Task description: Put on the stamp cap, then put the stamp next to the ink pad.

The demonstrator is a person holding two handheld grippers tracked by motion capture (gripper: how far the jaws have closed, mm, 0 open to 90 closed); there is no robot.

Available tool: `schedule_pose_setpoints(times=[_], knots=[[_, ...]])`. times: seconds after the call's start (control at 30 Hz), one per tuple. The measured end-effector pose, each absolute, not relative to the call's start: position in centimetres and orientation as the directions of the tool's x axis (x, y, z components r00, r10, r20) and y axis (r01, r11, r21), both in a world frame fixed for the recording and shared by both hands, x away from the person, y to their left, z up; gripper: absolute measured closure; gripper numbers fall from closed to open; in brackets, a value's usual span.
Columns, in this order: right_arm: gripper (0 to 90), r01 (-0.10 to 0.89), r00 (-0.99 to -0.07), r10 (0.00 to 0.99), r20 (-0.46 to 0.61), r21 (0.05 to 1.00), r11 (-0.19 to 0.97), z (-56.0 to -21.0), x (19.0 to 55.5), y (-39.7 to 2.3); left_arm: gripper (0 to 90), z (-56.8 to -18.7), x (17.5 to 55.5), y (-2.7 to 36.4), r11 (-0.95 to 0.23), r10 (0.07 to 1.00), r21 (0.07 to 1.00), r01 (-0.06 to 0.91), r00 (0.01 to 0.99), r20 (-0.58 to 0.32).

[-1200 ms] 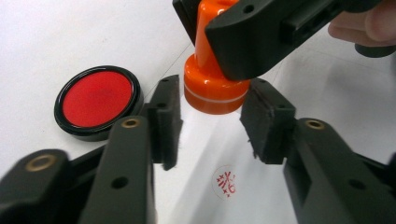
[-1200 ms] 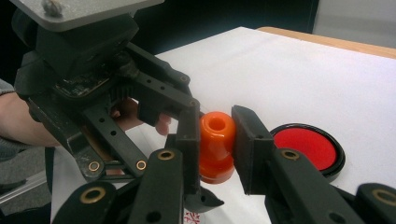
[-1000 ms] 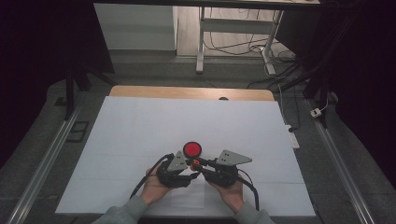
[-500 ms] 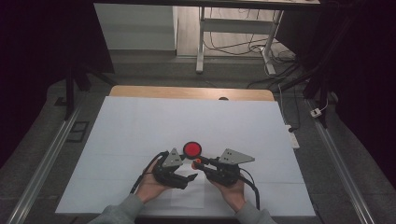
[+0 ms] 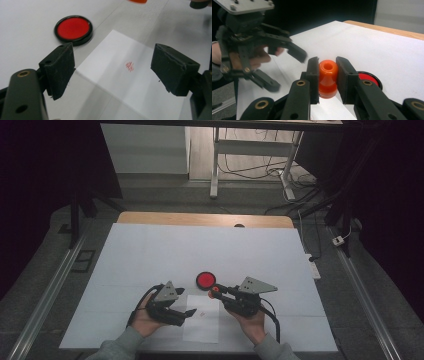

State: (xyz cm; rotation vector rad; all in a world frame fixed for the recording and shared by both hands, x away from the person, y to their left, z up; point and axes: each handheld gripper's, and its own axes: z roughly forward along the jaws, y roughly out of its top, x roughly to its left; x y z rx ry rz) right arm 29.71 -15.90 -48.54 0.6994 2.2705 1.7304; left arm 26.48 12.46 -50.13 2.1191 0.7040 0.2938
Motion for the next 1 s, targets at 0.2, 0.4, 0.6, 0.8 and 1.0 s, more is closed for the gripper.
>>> schedule_pose_setpoints(times=[0.2,0.4,0.6,0.8,1.0], knots=[[72.9,0.248,-0.861,0.494,0.121,0.948,0.200,-48.5,29.9,-16.2,20.5,-50.4,25.7,15.7,-0.443,0.637,0.795,0.414,0.770,-0.046],[72.9,0.251,-0.855,0.504,0.123,0.948,0.195,-48.4,30.1,-16.6,21.1,-50.8,24.6,18.6,-0.405,0.685,0.799,0.445,0.727,-0.058],[72.9,0.247,-0.849,0.516,0.116,0.950,0.193,-48.1,30.3,-17.0,21.8,-51.0,24.2,20.2,-0.383,0.710,0.800,0.462,0.701,-0.064],[72.9,0.246,-0.845,0.522,0.114,0.950,0.190,-48.0,30.5,-17.2,22.4,-51.3,24.2,20.4,-0.386,0.711,0.795,0.469,0.700,-0.067],[72.9,0.243,-0.839,0.533,0.109,0.952,0.188,-47.8,30.6,-17.5,22.3,-51.3,24.3,20.4,-0.382,0.713,0.796,0.470,0.698,-0.069]])
